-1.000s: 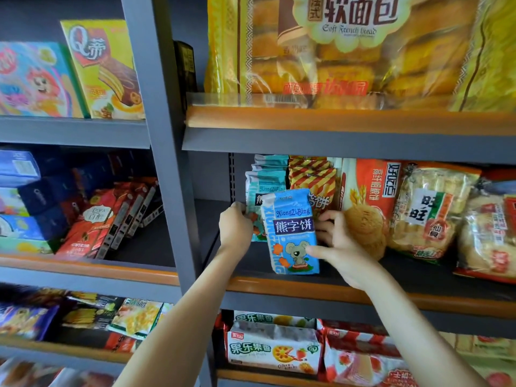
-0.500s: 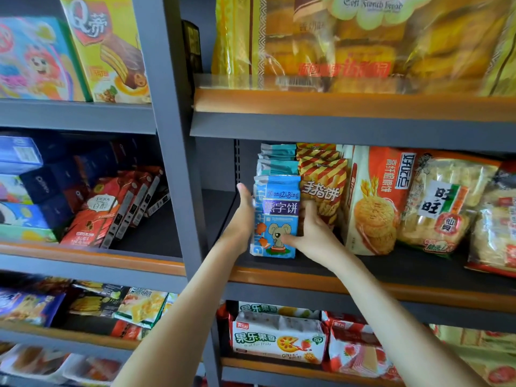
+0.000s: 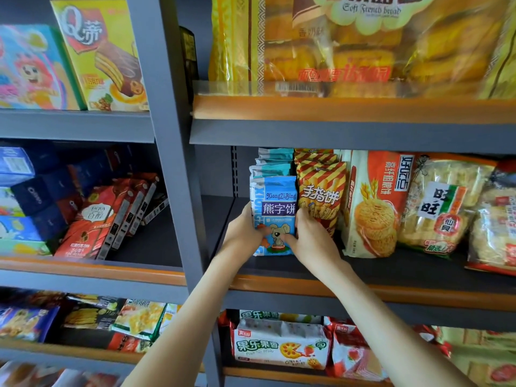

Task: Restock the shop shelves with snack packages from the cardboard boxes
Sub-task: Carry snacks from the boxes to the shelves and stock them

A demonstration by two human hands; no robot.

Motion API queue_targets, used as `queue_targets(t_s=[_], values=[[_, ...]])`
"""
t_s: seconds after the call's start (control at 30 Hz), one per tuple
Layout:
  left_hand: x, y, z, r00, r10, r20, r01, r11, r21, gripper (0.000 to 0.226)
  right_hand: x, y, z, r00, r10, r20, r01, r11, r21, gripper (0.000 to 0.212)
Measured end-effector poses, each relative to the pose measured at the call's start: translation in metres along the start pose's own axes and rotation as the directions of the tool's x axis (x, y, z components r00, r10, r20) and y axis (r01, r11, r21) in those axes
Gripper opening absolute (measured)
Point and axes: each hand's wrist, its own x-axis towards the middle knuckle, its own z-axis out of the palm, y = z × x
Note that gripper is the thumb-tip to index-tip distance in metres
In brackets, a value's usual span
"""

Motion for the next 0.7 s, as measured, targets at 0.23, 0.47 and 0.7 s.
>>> queue_targets(t_s=[0.23, 0.47, 0.7], values=[[0.010, -0.007, 0.000, 0.995, 0.008, 0.100, 0.002, 0.995, -0.097, 0.076, 0.001, -0.001, 0.001, 1.000, -0.002, 0.024, 0.003, 0.999, -0.043, 0.042], [0.006, 0.000, -0.006, 0.985, 0.047, 0.167, -0.036, 0.997, -0.070, 0.046, 0.002, 0.004, -0.001, 0.997, 0.074, 0.033, -0.075, 0.997, 0.035, 0.036], [-0.005, 0.003, 0.004, 0.998, -0.057, 0.027, 0.059, 0.993, -0.102, 0.032, -0.002, 0.005, -0.004, 0.998, 0.033, 0.061, -0.034, 0.999, 0.024, 0.032]])
